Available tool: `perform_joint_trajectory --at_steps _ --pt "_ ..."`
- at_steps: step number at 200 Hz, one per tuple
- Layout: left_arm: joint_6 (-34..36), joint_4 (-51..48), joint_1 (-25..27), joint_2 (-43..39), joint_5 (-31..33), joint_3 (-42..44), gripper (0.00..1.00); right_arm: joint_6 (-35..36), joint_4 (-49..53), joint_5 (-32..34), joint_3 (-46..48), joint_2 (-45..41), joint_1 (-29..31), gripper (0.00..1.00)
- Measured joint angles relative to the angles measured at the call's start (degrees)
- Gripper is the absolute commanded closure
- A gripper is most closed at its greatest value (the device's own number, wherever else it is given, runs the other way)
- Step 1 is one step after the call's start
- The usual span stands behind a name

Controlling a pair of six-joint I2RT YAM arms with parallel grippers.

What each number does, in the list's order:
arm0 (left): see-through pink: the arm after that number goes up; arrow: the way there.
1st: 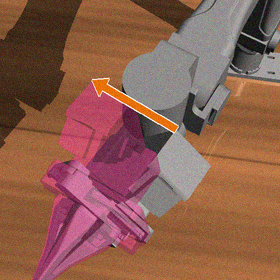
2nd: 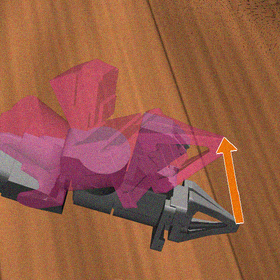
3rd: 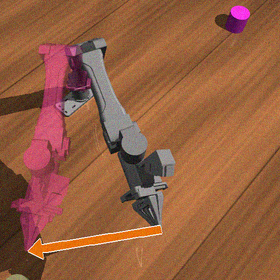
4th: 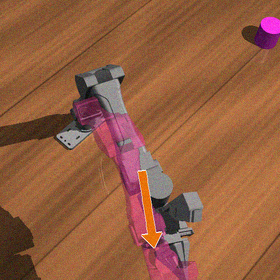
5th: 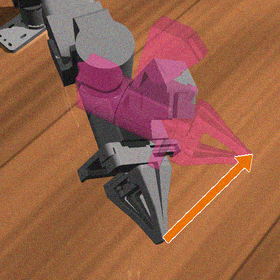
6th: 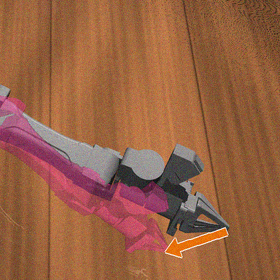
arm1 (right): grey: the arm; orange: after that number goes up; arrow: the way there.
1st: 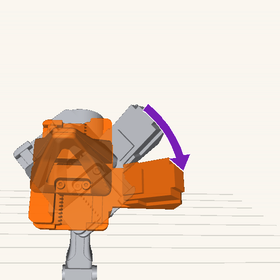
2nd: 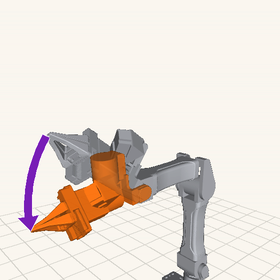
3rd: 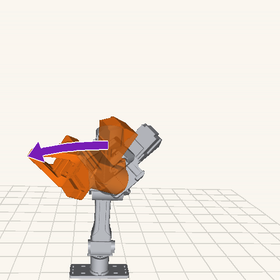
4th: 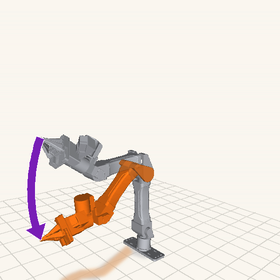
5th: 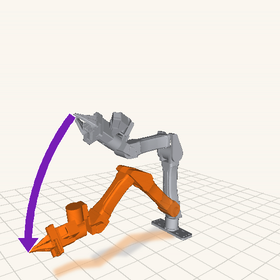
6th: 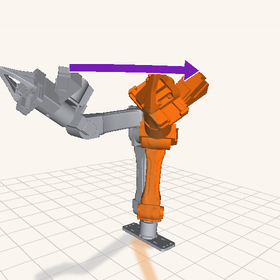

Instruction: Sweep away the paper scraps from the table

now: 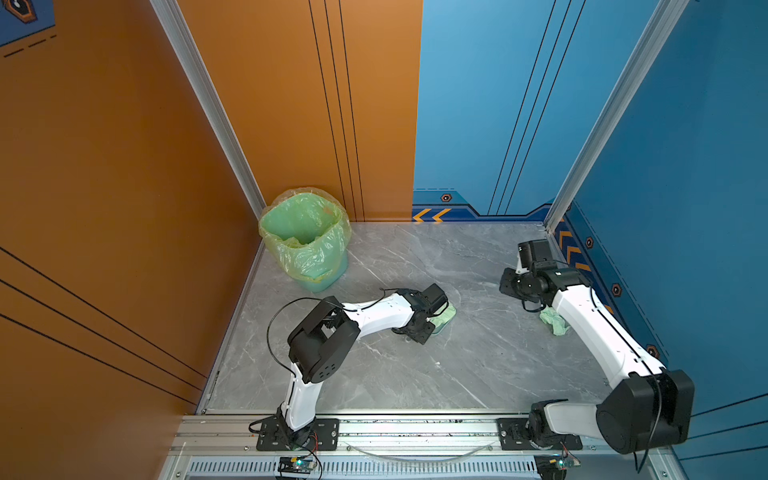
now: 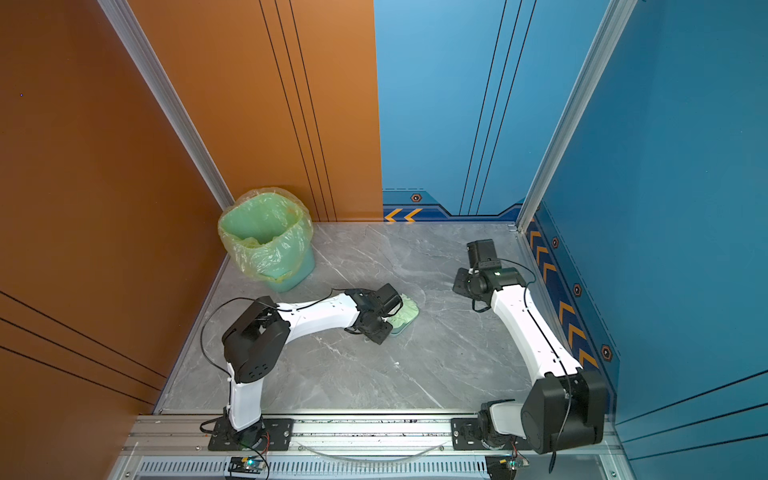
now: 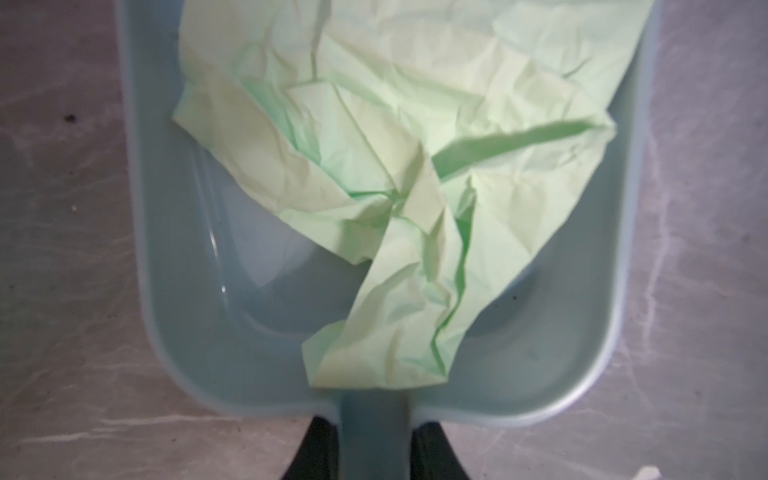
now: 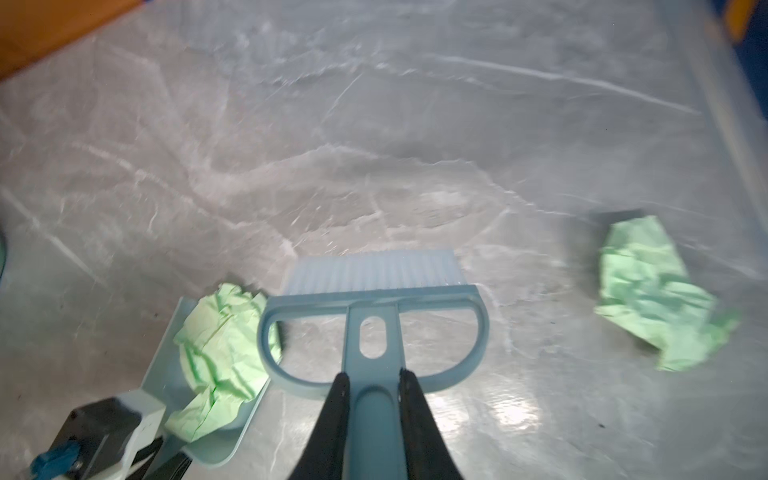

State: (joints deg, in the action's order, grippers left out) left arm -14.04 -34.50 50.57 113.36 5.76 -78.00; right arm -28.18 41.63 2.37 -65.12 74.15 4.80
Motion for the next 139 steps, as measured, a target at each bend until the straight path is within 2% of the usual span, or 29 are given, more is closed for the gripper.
perform_joint_trajectory --at_steps 30,48,139 --pt "-0.57 1.03 -0.22 0.00 -0.02 0.07 1.00 -4.85 -0.28 2.05 3.67 -4.02 -10.51 1.00" --pt "-0.59 1.38 -0.31 0.00 -0.02 0.33 1.00 -6.56 -0.22 2.43 5.88 -4.48 -14.14 1.00" --pt "-1.95 4.96 -0.57 -1.53 0.00 3.43 1.00 -8.15 -2.29 0.31 9.35 -7.63 -14.82 1.00"
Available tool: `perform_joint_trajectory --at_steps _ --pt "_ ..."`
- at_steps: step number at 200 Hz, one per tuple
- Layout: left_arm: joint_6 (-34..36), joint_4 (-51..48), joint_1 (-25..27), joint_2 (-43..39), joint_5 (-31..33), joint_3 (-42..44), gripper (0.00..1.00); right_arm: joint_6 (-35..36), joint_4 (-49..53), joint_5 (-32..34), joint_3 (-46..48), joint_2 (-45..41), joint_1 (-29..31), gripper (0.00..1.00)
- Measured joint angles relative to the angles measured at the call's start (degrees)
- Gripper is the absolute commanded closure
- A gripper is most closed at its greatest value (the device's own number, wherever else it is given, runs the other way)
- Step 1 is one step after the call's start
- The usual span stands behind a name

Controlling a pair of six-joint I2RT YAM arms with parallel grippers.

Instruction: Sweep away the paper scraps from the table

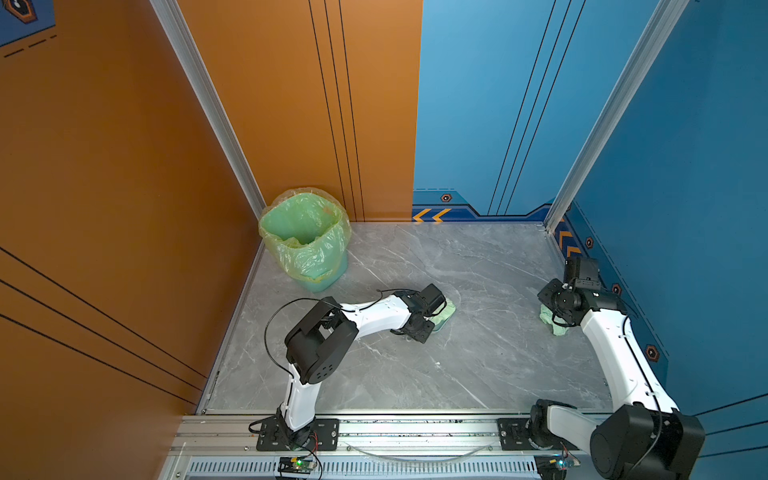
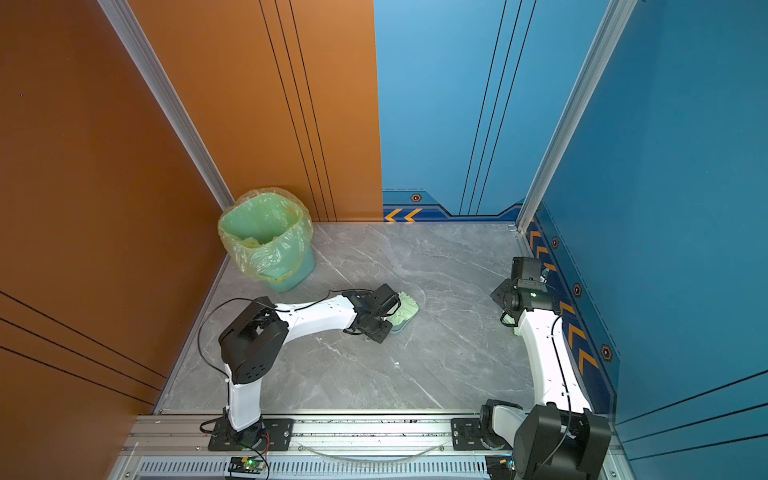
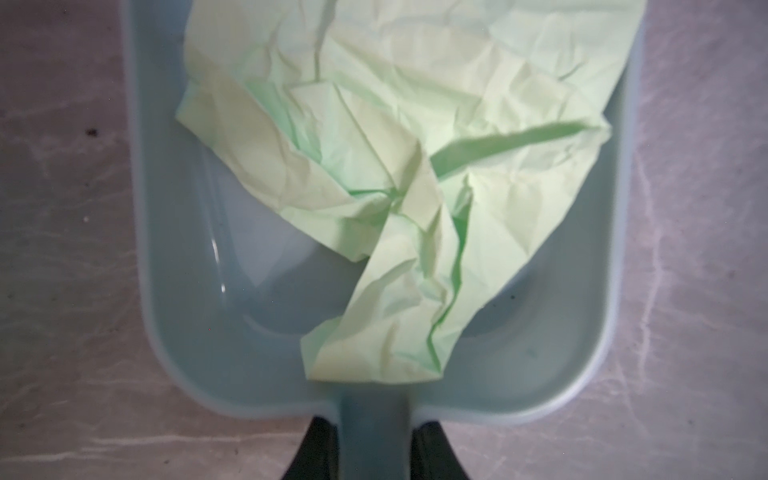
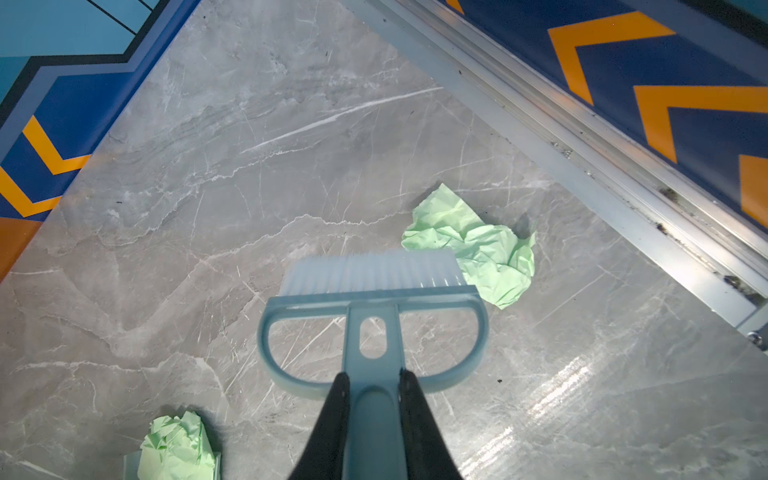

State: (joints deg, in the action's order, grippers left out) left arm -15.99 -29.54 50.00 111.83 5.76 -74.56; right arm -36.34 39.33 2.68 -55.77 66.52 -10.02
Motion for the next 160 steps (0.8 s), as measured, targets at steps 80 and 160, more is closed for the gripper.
perform_joint_trajectory --at_steps 80,160 --pt "-1.31 2.01 -1.25 -1.33 0.02 2.25 1.00 1.18 -1.44 -5.77 0.68 3.30 3.78 1.00" --pt "-1.46 1.70 -2.21 -5.46 0.50 3.17 1.00 2.64 -1.44 -7.74 0.46 5.16 6.03 1.00"
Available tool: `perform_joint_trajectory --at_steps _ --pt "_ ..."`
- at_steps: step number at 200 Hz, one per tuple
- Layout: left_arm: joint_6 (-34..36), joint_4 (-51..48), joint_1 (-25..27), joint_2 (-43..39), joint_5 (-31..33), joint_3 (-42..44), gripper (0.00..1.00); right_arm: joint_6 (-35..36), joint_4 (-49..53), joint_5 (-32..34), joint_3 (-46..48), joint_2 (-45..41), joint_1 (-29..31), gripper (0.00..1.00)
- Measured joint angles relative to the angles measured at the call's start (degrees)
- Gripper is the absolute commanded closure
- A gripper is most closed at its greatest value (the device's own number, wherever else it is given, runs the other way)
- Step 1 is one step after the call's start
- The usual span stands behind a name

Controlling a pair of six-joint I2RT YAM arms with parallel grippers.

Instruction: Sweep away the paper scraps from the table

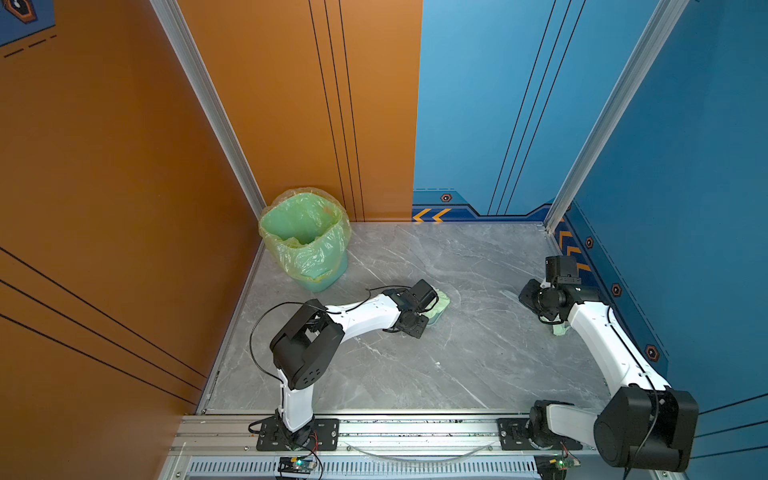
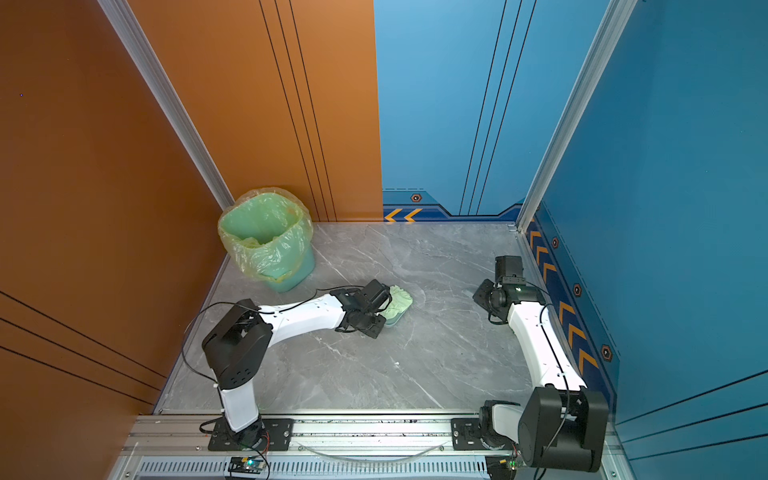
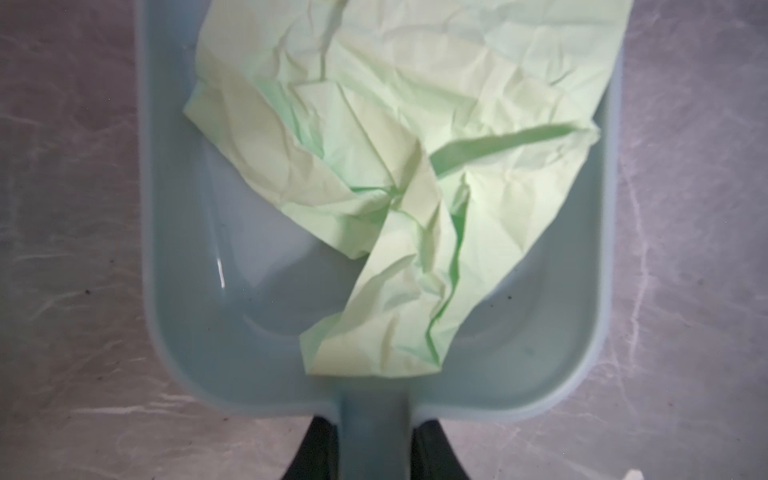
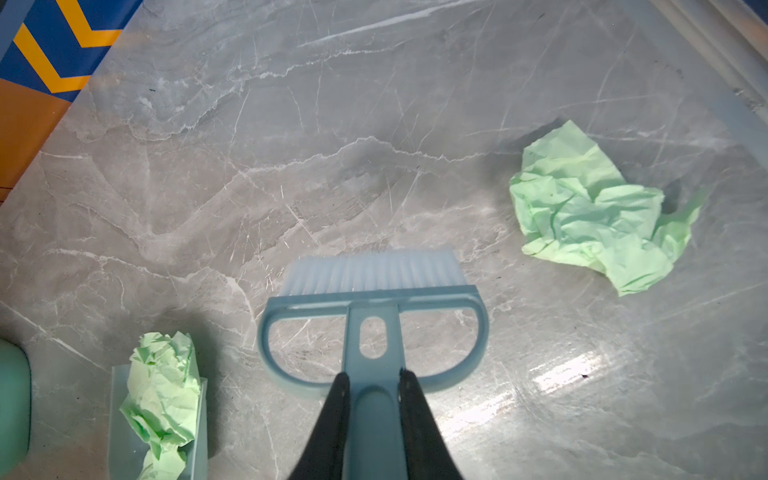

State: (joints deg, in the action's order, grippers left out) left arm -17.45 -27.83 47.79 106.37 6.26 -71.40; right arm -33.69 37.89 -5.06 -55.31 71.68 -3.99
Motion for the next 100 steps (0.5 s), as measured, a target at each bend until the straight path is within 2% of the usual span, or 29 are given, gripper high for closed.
perform_joint_trajectory --at_steps 58,100 --pt "0.04 -1.29 -0.28 -1.27 1.44 0.00 1.00 0.83 -0.02 -1.46 -0.90 2.51 1.88 1.00" --pt "1.14 -4.33 -0.70 -6.54 3.39 -0.44 1.00 0.87 -0.11 -2.29 -1.86 3.32 2.97 1.00"
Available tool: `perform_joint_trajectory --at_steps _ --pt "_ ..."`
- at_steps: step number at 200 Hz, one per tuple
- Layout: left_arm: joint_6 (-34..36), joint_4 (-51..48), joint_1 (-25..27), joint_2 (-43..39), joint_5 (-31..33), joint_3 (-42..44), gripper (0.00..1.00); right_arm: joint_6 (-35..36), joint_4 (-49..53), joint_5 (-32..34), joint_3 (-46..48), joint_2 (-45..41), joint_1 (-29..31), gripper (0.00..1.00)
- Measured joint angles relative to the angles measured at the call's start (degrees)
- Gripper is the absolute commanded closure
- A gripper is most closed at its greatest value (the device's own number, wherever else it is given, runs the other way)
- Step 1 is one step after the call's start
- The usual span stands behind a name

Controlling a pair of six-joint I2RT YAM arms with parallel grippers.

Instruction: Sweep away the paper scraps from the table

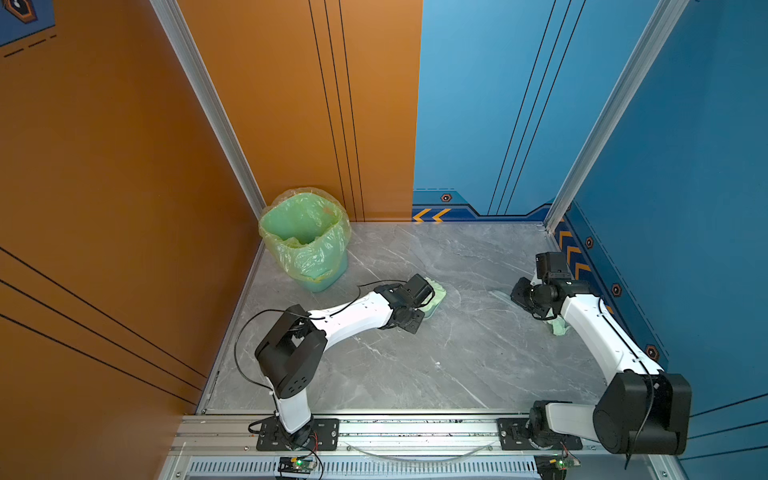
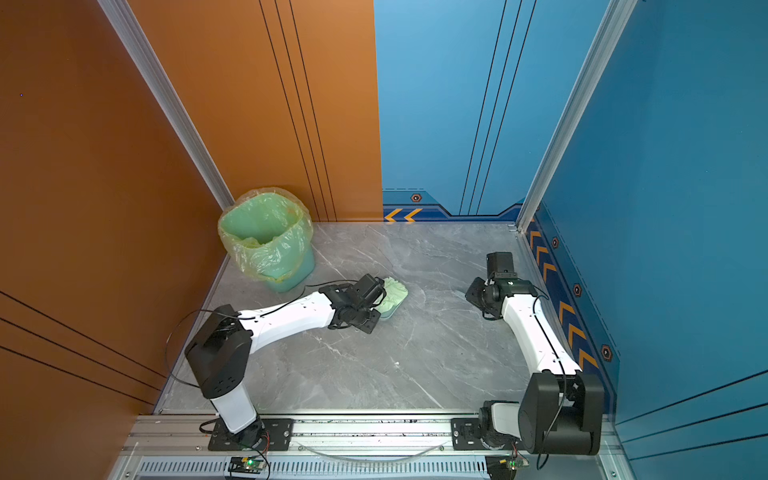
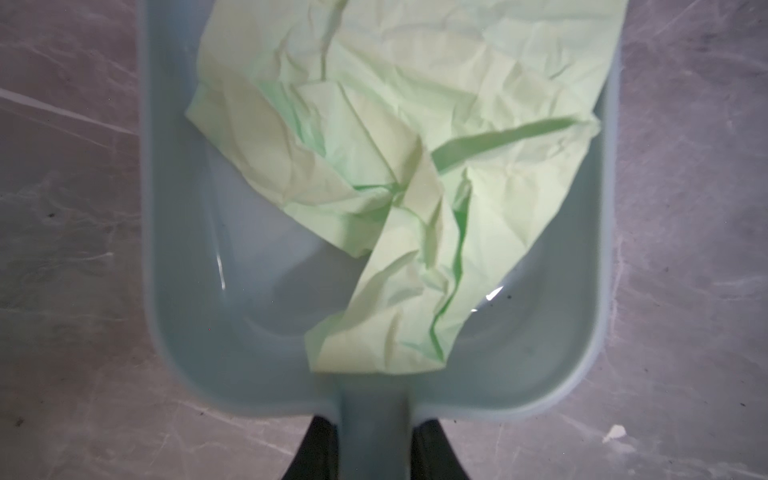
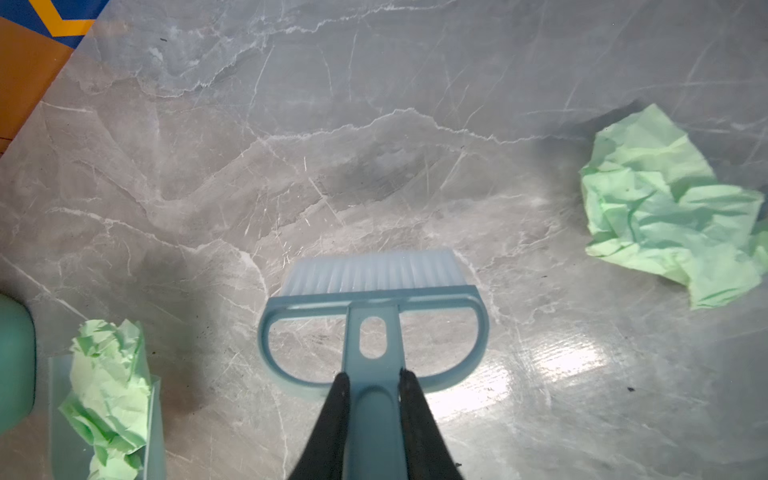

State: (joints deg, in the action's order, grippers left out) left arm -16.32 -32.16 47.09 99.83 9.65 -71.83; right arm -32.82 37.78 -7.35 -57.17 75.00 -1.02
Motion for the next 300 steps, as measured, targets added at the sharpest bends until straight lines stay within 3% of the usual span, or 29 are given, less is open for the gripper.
perform_joint_trajectory --at_steps 87,162,300 --pt "1.92 -7.74 -4.04 -9.09 2.16 -3.15 1.00 1.99 0.39 -0.04 -3.37 1.62 3.32 1.00" --pt "1.92 -16.61 -7.52 -14.32 2.43 -11.52 1.00 4.79 1.81 0.04 -5.31 2.69 4.37 1.00" --pt "2.62 -27.19 -24.44 -15.26 2.32 -26.64 1.00 8.41 2.23 -2.56 -6.38 4.24 6.69 1.00"
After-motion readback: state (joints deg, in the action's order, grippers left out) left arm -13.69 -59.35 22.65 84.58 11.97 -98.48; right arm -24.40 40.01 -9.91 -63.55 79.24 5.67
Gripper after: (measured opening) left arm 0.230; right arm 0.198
